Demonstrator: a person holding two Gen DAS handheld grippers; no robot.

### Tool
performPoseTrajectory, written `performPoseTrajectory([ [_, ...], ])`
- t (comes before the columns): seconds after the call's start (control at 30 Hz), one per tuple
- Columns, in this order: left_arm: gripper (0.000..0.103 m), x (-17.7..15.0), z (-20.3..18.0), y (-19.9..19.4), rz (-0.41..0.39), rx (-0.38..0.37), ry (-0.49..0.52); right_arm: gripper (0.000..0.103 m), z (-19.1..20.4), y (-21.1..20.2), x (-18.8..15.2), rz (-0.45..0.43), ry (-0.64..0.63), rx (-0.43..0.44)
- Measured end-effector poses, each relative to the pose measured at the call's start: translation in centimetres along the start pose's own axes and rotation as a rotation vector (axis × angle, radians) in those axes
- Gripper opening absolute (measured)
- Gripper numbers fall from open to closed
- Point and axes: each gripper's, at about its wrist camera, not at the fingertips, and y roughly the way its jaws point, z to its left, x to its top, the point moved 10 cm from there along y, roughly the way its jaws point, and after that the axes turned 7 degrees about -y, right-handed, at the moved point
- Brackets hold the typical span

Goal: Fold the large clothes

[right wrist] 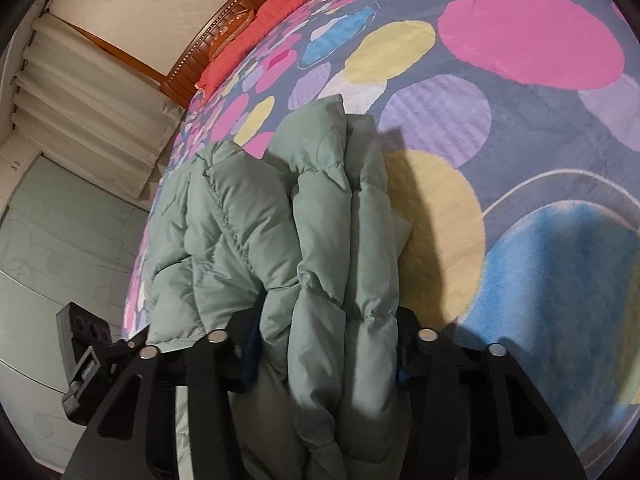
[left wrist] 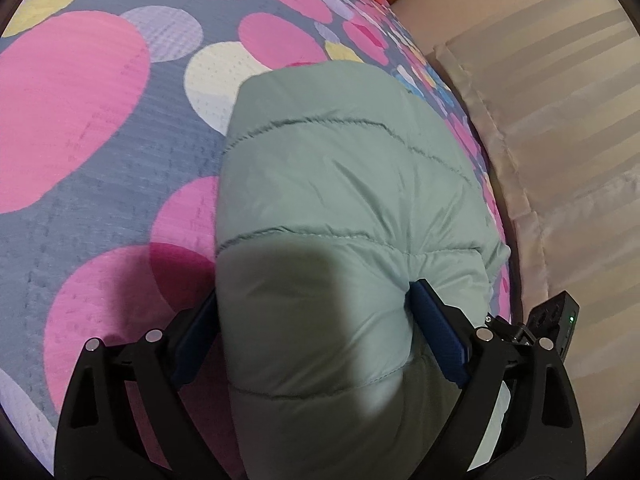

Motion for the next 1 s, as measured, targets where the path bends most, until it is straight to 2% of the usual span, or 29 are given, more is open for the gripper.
performPoseTrajectory([
  [0.23,0.072,-0.3,-0.4,0.3,0.010,-0.027,0.022,0.033,0.9,0.5,0.0,-0.007,0.000,0.052],
  [0.3,0.063,-0.4,-0.5,0.2,0.010,-0.034,0.032,0.030,1.2,0.5,0.1,-0.013,0.001,0.059],
  [0.5,0.045,-0.4,-1.0,-0.7,-0.005,-0.062,0.071,0.026,3.6,0.2,0.5,-0.039,-0.029,0.092],
  [0.73,0.039,1.7,-1.5,-4.0,-0.071,-0.109,0.100,0.025,10.2,3.0,2.9,-0.050,-0.092,0.196],
  [0.9,0.039,5.5,0.1,-8.0,-0.160,-0.099,0.100,0.025,15.4,7.2,5.1,-0.035,-0.124,0.273],
  [1.0,0.039,8.0,1.9,-9.9,-0.205,-0.082,0.085,0.024,17.0,9.6,5.3,-0.008,-0.129,0.295],
])
